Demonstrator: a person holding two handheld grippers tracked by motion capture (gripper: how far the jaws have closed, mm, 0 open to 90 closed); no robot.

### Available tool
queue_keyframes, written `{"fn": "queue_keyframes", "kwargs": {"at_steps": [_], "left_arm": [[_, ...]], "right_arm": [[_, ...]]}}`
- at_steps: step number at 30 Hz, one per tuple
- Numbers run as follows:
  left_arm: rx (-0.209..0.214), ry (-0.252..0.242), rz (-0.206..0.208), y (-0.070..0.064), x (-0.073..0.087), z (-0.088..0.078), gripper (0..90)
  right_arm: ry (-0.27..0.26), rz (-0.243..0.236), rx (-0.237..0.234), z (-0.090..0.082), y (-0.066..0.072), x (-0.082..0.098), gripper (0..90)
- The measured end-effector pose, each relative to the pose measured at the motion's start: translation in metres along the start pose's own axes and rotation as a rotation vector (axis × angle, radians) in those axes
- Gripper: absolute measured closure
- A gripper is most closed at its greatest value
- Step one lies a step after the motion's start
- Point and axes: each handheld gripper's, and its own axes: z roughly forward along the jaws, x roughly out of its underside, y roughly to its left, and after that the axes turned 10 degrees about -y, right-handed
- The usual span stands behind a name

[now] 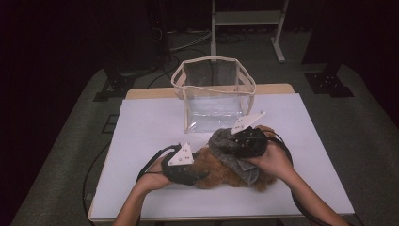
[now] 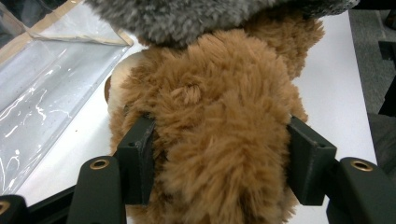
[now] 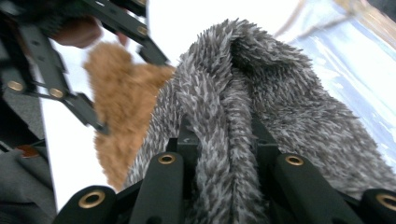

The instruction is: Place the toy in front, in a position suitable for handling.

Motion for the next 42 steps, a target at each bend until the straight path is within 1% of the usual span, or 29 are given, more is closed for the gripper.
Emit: {"fn": "queue_keyframes", "kwargs": {"at_steps": [1,4,6,8,10,13,15,16,18,21,24,26,28,30,33,35,39,42], "left_arm": [[-0.001,-0.002,-0.001,0.000,0.000,0.000,36.8],[-0.005,-0.002,-0.004,0.000,0.000,0.001,36.8],[-0.005,0.002,-0.004,-0.001,-0.001,0.001,36.8],[-0.002,0.009,0.003,-0.001,-0.001,0.000,36.7],[-0.001,0.007,0.004,-0.002,-0.001,0.001,36.6],[0.002,0.010,0.008,-0.002,-0.001,0.000,36.3],[0.006,0.008,0.012,-0.002,-0.001,0.000,36.1],[0.008,0.006,0.012,-0.002,0.000,0.000,36.0],[0.010,0.012,0.017,-0.002,0.000,0.000,36.0],[0.015,0.021,0.026,-0.003,-0.001,-0.001,35.9],[0.013,0.021,0.029,-0.004,0.000,-0.001,35.7],[0.013,0.018,0.027,-0.004,0.000,-0.001,35.5],[0.017,0.018,0.030,-0.004,0.000,0.000,35.3],[0.020,0.019,0.033,-0.004,0.000,0.000,35.0],[0.020,0.024,0.037,-0.004,0.000,0.000,34.8],[0.019,0.020,0.031,-0.003,0.001,0.000,34.6],[0.016,0.022,0.025,-0.002,0.002,0.000,33.8],[0.008,0.025,0.023,-0.002,0.001,0.000,34.3]], "right_arm": [[0.000,0.006,0.016,-0.003,-0.003,0.002,71.9],[-0.018,0.042,0.026,-0.014,-0.011,0.009,72.0],[-0.029,0.056,0.043,-0.022,-0.016,0.013,72.0],[-0.034,0.064,0.070,-0.030,-0.022,0.017,72.0],[-0.046,0.098,0.090,-0.038,-0.032,0.023,72.0],[-0.044,0.142,0.114,-0.044,-0.043,0.033,72.0],[-0.046,0.153,0.123,-0.045,-0.047,0.037,72.0],[-0.045,0.159,0.122,-0.046,-0.048,0.037,72.0],[-0.056,0.156,0.119,-0.047,-0.047,0.035,72.0],[-0.067,0.135,0.110,-0.046,-0.043,0.026,72.0],[-0.065,0.119,0.099,-0.040,-0.042,0.020,71.9],[-0.082,0.142,0.067,-0.035,-0.041,0.018,71.9],[-0.079,0.140,0.051,-0.028,-0.038,0.017,71.9],[-0.081,0.144,0.016,-0.018,-0.033,0.016,72.0],[-0.086,0.137,-0.026,-0.004,-0.025,0.012,72.0],[-0.094,0.133,-0.049,0.001,-0.022,0.010,72.0],[-0.103,0.149,-0.072,0.001,-0.020,0.013,72.2],[-0.099,0.158,-0.071,-0.006,-0.018,0.022,72.2]]}}
